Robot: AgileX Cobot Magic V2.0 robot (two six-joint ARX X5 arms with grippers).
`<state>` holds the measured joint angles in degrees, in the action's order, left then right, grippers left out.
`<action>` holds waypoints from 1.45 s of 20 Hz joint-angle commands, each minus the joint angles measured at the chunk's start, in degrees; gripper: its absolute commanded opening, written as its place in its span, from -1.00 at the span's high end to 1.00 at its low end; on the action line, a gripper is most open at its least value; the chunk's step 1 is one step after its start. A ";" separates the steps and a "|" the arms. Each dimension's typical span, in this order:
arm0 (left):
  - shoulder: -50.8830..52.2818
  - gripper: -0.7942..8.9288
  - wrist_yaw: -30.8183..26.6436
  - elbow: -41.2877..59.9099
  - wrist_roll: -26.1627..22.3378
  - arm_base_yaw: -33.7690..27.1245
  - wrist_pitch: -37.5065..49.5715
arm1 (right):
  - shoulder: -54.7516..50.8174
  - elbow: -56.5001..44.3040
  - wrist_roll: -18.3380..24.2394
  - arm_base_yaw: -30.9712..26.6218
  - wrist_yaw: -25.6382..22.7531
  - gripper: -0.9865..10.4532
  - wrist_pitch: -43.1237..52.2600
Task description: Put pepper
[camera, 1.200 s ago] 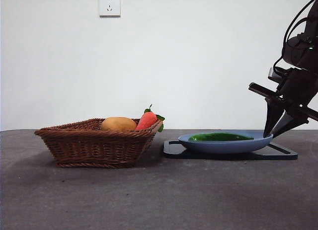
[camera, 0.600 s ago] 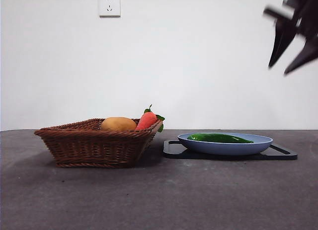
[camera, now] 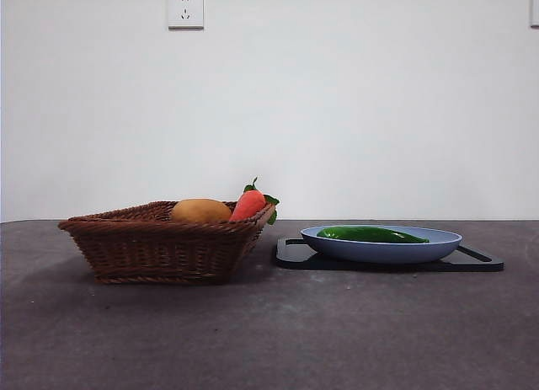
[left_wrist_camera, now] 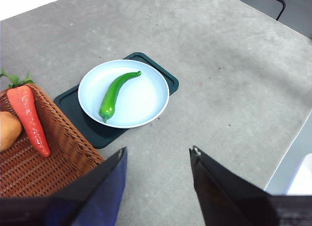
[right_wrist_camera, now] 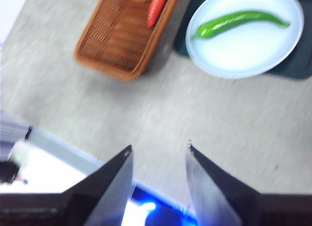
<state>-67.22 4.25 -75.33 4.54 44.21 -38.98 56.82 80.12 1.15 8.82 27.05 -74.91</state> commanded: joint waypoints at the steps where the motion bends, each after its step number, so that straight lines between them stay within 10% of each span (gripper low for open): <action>1: -0.48 0.36 0.28 -0.90 -0.26 0.35 0.31 | -1.38 1.09 2.21 1.11 -0.02 0.52 -2.14; 6: -0.48 0.84 0.28 -0.90 -0.24 0.35 0.31 | -2.51 1.09 4.79 1.77 -0.07 0.82 -2.95; 22: -0.48 0.82 0.20 -0.90 -0.26 0.35 2.97 | -2.29 1.09 3.85 1.75 -0.20 0.81 -2.67; 29: 3.52 0.82 -5.42 -0.90 -12.20 -8.59 15.67 | -2.29 1.09 3.87 1.75 -0.17 0.81 -2.67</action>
<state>-63.86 -0.89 -75.33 -5.13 35.11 -23.88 54.04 80.12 5.17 10.44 26.94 -77.47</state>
